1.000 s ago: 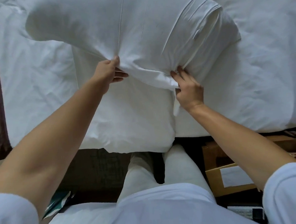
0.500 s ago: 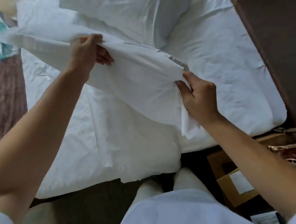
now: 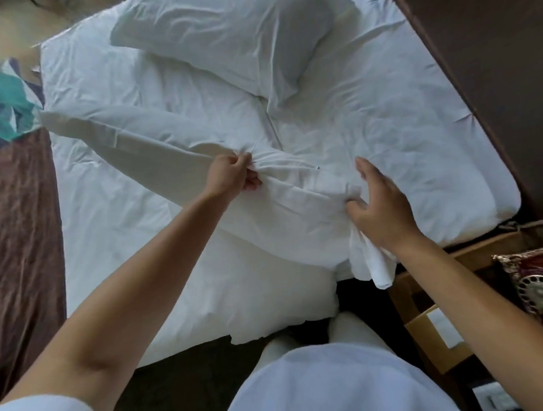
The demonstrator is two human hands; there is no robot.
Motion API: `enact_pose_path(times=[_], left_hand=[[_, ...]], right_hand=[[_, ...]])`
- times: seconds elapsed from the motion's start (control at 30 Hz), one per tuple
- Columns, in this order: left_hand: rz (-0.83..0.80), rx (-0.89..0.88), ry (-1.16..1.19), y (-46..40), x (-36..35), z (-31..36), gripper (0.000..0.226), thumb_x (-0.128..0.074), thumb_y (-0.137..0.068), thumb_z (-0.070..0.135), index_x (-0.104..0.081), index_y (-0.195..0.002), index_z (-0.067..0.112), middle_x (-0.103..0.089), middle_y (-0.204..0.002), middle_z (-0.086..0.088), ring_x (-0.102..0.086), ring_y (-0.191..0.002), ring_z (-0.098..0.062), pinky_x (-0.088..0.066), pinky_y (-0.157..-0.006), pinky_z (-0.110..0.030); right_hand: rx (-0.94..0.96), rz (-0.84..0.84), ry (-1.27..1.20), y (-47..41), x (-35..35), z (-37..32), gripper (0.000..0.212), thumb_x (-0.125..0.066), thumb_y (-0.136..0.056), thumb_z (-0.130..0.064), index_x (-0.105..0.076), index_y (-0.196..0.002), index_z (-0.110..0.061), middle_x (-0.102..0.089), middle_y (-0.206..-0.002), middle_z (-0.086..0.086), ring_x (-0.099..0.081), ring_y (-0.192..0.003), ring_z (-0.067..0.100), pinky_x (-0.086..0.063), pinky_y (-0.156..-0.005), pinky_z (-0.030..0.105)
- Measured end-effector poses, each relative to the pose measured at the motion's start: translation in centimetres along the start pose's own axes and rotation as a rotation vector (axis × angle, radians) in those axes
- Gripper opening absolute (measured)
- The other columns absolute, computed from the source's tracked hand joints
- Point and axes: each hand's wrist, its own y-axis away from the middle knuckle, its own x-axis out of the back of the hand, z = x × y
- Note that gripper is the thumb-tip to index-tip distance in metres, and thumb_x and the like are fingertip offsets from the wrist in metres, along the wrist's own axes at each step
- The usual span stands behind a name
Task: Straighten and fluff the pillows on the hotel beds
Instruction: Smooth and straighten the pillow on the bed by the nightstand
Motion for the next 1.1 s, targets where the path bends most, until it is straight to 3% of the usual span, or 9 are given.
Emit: enact_pose_path(times=[0.1, 0.23, 0.3, 0.43, 0.57, 0.7, 0.8, 0.93, 1.1], left_hand=[[0.035, 0.01, -0.008, 0.0, -0.4, 0.0, 0.04, -0.055, -0.102, 0.017, -0.064, -0.065, 0.004, -0.066, -0.053, -0.008, -0.065, -0.043, -0.017, -0.055, -0.046, -0.026], [0.05, 0.006, -0.166, 1.4, -0.1, 0.5, 0.042, -0.053, -0.1, 0.018, -0.063, -0.062, 0.004, -0.064, -0.057, -0.014, -0.06, -0.036, -0.014, -0.049, -0.042, -0.026], [0.057, 0.041, -0.287, 1.9, 1.5, 0.0, 0.053, -0.052, -0.1, 0.035, -0.066, -0.059, 0.004, -0.069, -0.057, -0.017, -0.066, -0.044, -0.022, -0.055, -0.048, -0.028], [0.032, 0.212, -0.465, 3.2, 6.1, -3.6, 0.079, -0.04, -0.096, 0.067, -0.072, -0.065, 0.002, -0.072, -0.058, -0.01, -0.074, -0.056, -0.029, -0.055, -0.053, -0.028], [0.034, 0.37, -0.383, 3.4, 9.9, -7.1, 0.096, -0.046, -0.082, 0.087, -0.072, -0.08, -0.005, -0.075, -0.071, -0.02, -0.075, -0.06, -0.035, -0.056, -0.051, -0.03], [-0.095, 0.46, -0.183, 2.3, 11.2, -7.5, 0.111, -0.047, -0.072, 0.095, -0.07, -0.094, -0.012, -0.076, -0.088, -0.027, -0.076, -0.077, -0.042, -0.062, -0.062, -0.039], [-0.144, 0.44, -0.142, 1.3, 11.5, -9.0, 0.105, -0.053, -0.077, 0.088, -0.066, -0.104, -0.012, -0.075, -0.081, -0.028, -0.076, -0.07, -0.041, -0.063, -0.056, -0.039], [-0.186, 0.393, -0.089, 1.0, 10.6, -11.9, 0.079, -0.056, -0.093, 0.066, -0.054, -0.125, -0.006, -0.071, -0.067, -0.029, -0.071, -0.049, -0.036, -0.058, -0.041, -0.038], [-0.16, 0.323, 0.045, 1.3, 11.4, -13.2, 0.065, -0.061, -0.099, 0.046, -0.051, -0.131, -0.01, -0.068, -0.093, -0.03, -0.071, -0.048, -0.03, -0.061, -0.046, -0.038]], right_hand=[[0.191, 0.053, 0.022, -0.8, 0.4, -3.1, 0.085, -0.063, -0.087, -0.047, -0.03, -0.159, -0.014, -0.033, -0.164, 0.006, -0.03, -0.151, 0.022, -0.026, -0.12, 0.029], [0.206, -0.238, 0.326, -2.2, -3.0, -5.5, 0.105, -0.065, -0.081, -0.069, -0.017, -0.161, -0.02, -0.015, -0.17, 0.007, -0.018, -0.155, 0.028, -0.024, -0.122, 0.048], [0.186, -0.341, 0.44, -2.1, -5.4, -4.8, 0.109, -0.062, -0.081, -0.072, -0.012, -0.162, -0.02, -0.012, -0.171, 0.007, -0.017, -0.155, 0.031, -0.02, -0.123, 0.051], [0.137, -0.339, 0.503, -0.8, -7.8, -3.0, 0.107, -0.058, -0.084, -0.073, -0.008, -0.162, -0.019, -0.016, -0.17, 0.008, -0.019, -0.154, 0.03, -0.021, -0.122, 0.051], [0.108, -0.343, 0.54, 1.5, -8.8, -2.9, 0.106, -0.057, -0.086, -0.072, -0.007, -0.162, -0.018, -0.014, -0.17, 0.008, -0.018, -0.155, 0.029, -0.02, -0.121, 0.051], [-0.004, -0.31, 0.548, 4.2, -9.9, -3.0, 0.116, -0.064, -0.08, -0.071, 0.001, -0.162, -0.02, -0.005, -0.171, 0.006, -0.008, -0.156, 0.034, -0.017, -0.119, 0.063], [-0.056, -0.39, 0.607, 7.1, -11.7, -3.5, 0.125, -0.073, -0.079, -0.058, 0.015, -0.161, -0.025, 0.008, -0.17, 0.011, -0.001, -0.155, 0.04, -0.017, -0.118, 0.067], [-0.162, -0.4, 0.678, 10.9, -13.0, -3.5, 0.117, -0.074, -0.084, -0.041, 0.013, -0.161, -0.027, 0.006, -0.169, 0.013, -0.01, -0.152, 0.044, -0.023, -0.117, 0.064], [-0.238, -0.308, 0.622, 12.2, -13.2, -3.6, 0.105, -0.07, -0.087, -0.039, 0.004, -0.161, -0.029, -0.009, -0.167, 0.012, -0.032, -0.144, 0.043, -0.042, -0.107, 0.055]])
